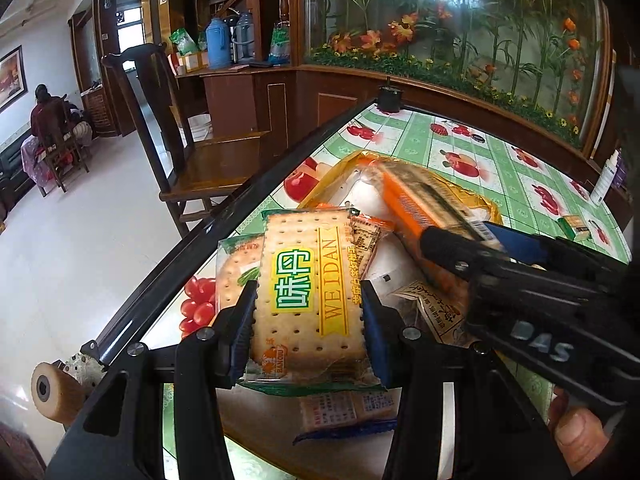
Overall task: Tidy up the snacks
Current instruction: 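Carry both packs into the yellow-rimmed tray and open both tools to release, then move both open tools back over the remaining snacks on the table, then grasp the round cracker pack with the left tool while the right grasps the yellow salted-egg biscuit pack, then carry both packs into the tray and open both tools to release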
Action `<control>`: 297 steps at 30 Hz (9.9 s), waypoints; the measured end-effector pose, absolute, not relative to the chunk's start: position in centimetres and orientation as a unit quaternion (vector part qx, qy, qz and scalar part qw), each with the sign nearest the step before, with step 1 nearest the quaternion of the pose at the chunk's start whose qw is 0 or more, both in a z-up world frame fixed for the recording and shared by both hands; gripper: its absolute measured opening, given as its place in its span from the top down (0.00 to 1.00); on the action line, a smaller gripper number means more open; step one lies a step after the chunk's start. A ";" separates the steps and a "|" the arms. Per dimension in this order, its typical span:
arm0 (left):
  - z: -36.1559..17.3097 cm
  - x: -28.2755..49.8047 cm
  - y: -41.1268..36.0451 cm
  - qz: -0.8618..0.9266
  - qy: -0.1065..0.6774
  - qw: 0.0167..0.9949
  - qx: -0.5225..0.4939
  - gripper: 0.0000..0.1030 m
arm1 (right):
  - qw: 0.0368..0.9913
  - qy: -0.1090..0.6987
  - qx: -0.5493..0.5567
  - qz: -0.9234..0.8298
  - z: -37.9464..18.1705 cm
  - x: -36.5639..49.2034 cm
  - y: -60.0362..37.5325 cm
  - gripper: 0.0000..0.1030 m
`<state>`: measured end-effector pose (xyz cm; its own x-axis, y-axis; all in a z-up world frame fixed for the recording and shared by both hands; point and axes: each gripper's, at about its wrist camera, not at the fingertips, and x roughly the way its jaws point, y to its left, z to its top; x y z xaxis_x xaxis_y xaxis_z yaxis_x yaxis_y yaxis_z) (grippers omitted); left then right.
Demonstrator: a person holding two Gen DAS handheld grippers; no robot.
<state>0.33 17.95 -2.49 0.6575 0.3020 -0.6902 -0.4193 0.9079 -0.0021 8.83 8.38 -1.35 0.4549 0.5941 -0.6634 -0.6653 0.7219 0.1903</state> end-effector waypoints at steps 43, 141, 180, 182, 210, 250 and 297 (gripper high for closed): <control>-2.0 -0.2 17.3 0.233 0.353 0.904 -0.067 0.27 | 0.876 0.352 -0.051 0.327 -1.4 8.5 5.7 0.21; -5.3 14.9 0.6 0.073 0.445 0.888 -0.085 0.27 | 0.880 0.461 0.109 0.032 -5.9 14.4 -19.2 0.00; -6.0 16.6 0.5 0.084 0.453 0.885 -0.068 0.27 | 0.868 0.497 0.008 -0.003 -7.5 17.9 -17.1 0.00; -6.0 16.8 0.2 0.085 0.452 0.886 -0.065 0.26 | 0.869 0.495 -0.001 0.003 -7.4 17.6 -17.5 0.02; -7.2 17.1 -2.3 0.035 0.453 0.890 -0.040 0.07 | 0.881 0.473 -0.012 0.026 -7.2 16.8 -19.5 0.08; -2.1 8.9 0.5 0.043 0.367 0.929 -0.019 0.26 | 0.903 0.423 0.014 0.067 -3.1 11.9 -19.6 0.32; -1.7 -0.6 14.9 0.173 0.333 0.924 -0.078 0.26 | 0.883 0.360 -0.064 0.294 1.7 7.8 3.1 0.33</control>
<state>-0.58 14.94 -1.72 0.7179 0.2677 -0.6426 -0.3716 0.9280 -0.0285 7.82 3.09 1.74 0.5689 0.4726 -0.6730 -0.5645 0.8195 0.0983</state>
